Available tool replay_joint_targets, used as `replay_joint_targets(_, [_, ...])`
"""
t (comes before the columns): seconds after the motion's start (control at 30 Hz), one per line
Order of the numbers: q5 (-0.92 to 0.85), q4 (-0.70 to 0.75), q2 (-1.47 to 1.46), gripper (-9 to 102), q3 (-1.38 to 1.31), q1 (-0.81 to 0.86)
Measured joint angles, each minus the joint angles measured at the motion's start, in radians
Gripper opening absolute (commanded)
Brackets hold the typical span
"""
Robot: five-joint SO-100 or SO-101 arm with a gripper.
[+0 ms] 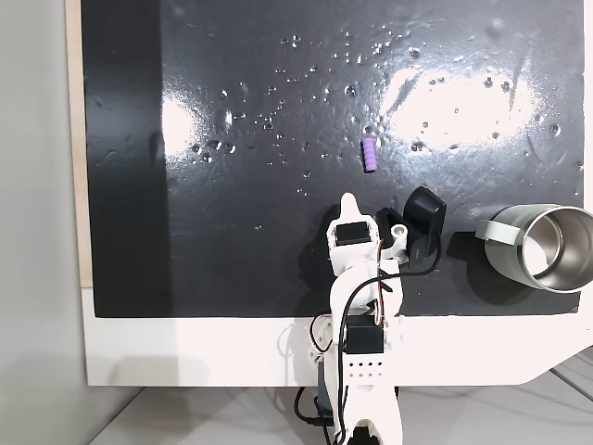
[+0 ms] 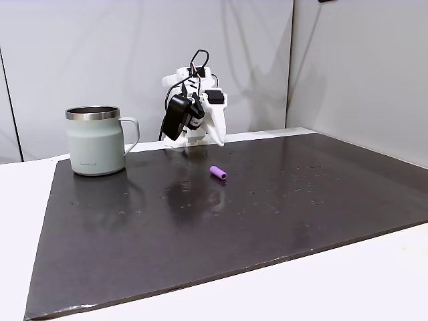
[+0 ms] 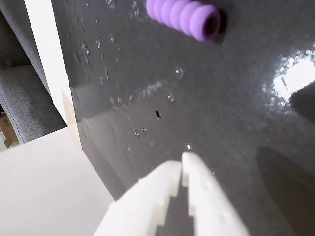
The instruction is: Grasp a pengrip and put it in the cup.
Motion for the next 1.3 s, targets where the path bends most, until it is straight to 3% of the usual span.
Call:
replay_joint_targets(0.6, [0.000, 0.003, -0.040, 0, -0.063, 0.060])
replay_joint_targets(1.07, [-0.032, -0.101, -0.922, 0, -0.592, 0.103])
replay_joint_targets(1.3, [-0.172, -0.100, -1.304, 2, -0.882, 0.135])
